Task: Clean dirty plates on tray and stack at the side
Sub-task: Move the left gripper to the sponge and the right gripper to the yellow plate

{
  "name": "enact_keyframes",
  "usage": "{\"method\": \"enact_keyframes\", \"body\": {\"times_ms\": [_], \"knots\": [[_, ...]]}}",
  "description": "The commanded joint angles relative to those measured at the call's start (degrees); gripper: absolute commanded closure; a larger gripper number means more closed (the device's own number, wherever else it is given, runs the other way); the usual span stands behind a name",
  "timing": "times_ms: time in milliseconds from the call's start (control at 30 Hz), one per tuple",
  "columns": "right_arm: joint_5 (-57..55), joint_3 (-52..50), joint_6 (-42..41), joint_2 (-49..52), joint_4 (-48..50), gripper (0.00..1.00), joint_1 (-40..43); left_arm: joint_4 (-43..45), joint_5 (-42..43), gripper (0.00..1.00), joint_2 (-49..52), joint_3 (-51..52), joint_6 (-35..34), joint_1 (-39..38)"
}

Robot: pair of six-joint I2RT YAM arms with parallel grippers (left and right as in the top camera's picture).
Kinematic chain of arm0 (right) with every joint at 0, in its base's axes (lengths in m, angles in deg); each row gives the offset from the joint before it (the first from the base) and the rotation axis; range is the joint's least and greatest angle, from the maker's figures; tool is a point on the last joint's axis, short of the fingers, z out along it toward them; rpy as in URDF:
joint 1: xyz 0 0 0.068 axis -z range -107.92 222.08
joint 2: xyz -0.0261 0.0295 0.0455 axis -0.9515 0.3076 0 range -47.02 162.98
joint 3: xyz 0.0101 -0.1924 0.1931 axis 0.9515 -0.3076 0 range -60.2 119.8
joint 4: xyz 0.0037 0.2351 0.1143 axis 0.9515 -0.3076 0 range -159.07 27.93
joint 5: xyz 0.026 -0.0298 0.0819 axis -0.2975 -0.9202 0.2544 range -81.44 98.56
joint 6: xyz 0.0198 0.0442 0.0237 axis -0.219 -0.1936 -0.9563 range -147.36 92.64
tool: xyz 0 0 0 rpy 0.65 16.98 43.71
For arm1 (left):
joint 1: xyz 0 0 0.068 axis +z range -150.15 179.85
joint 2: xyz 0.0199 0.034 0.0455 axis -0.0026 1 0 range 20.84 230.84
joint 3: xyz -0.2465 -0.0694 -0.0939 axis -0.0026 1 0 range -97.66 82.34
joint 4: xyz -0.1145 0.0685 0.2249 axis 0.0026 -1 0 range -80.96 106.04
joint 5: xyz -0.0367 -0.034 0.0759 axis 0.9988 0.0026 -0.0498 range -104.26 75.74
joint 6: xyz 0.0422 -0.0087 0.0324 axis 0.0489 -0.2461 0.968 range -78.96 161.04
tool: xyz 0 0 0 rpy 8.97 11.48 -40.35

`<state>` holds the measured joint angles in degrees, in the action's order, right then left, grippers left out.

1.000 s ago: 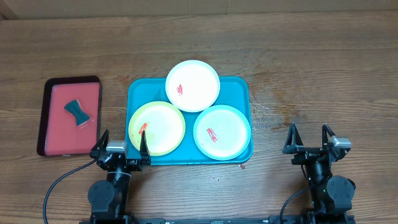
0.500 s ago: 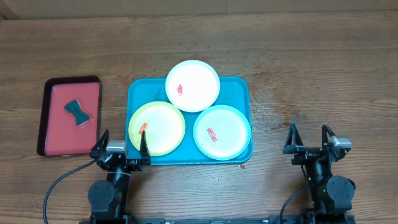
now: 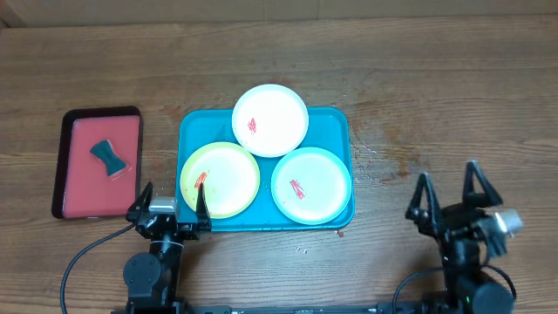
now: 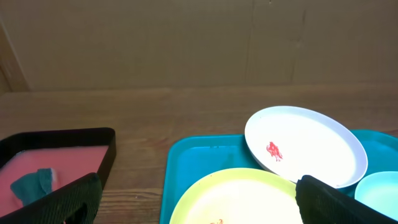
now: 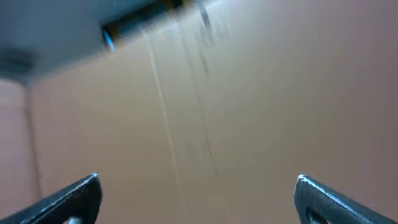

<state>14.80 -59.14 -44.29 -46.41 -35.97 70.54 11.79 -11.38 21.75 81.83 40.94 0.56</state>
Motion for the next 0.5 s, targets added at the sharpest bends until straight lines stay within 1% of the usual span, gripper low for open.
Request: {"method": "enact_keyframes", "body": {"times_ms": [0,67,133,233,300,367,467], "knots": [[0.79,2.23,2.38,-0.28,1.18,0.00,-0.26,-0.07,-0.52,0.00,-0.63,0.24,-0.55,-0.35],[-0.33,5.03,2.40,0.57,-2.19,0.00,-0.26,-0.07,-0.52,0.00,-0.63,0.24,-0.55,-0.35],[-0.74,9.11,3.45,2.93,-7.67,0.00,-0.26,-0.07,-0.52,0.00,-0.63,0.24,-0.55,-0.35],[-0.55,17.00,5.49,9.79,-16.61,0.00,-0.26,-0.07,-0.39,0.01,-0.63,0.24,-0.63,-0.35],[1.25,23.52,7.08,16.48,-22.80,0.00,-0.26,-0.04,0.22,0.00,-0.63,0.24,-0.85,-0.37],[4.85,32.35,9.99,25.55,-31.23,0.00,-0.26,0.31,1.25,0.00,-0.63,0.24,-2.45,-0.37],[10.69,46.18,9.94,39.21,-44.11,0.00,-0.28,4.70,2.58,0.00,-0.63,0.24,-2.69,-0.37]]}}
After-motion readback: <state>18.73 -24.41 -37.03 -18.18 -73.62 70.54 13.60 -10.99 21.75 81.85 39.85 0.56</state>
